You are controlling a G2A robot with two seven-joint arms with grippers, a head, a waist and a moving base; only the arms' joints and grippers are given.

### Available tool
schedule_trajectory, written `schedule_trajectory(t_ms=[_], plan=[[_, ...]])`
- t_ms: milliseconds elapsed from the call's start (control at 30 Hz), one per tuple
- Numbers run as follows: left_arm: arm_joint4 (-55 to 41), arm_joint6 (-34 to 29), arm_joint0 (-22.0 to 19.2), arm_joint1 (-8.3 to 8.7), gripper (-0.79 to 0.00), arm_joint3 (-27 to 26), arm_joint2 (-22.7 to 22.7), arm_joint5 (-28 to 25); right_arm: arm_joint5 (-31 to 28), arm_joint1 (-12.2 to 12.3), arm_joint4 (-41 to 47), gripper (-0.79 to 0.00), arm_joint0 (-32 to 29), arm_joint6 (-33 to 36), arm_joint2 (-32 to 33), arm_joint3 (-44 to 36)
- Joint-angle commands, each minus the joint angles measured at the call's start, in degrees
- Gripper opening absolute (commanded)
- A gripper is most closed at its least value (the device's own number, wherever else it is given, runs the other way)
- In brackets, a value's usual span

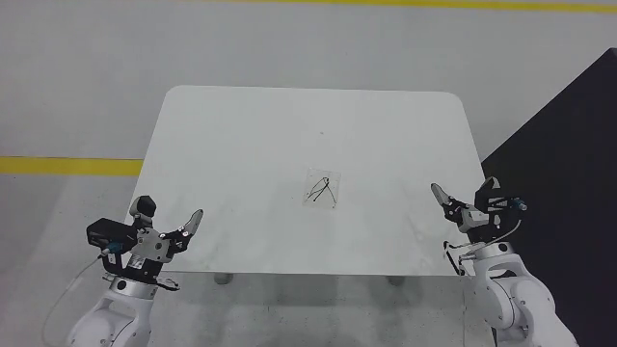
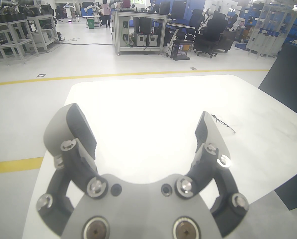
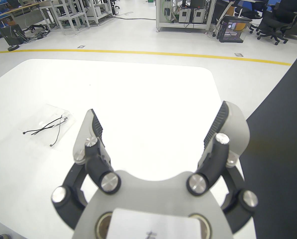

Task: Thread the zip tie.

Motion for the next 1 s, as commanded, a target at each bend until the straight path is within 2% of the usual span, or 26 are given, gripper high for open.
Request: schedule_trajectory(t_ms=[0,600,700,833,967], plan=[[0.00,0.00,0.00,0.00,-0.001,0.00,0.00,0.00,0.00,0.00,0.00,0.000,0.00,0.00,0.00,0.00],[0.00,0.00,0.00,0.00,0.000,0.00,0.00,0.00,-1.09,-0.04,0.38,0.000,0.15,0.43,-0.81,-1.16],[0.00,0.00,0.00,0.00,0.000,0.00,0.00,0.00,-1.07,-0.22,-0.64,0.000,0.16,4.88,-3.77,-4.26],[0.00,0.00,0.00,0.00,0.000,0.00,0.00,0.00,3.37,-0.80,-1.73,0.000,0.60,10.36,-8.73,-8.00],[0.00,0.00,0.00,0.00,0.000,0.00,0.00,0.00,8.51,-1.37,-3.42,0.000,3.31,19.58,-13.70,-9.70]])
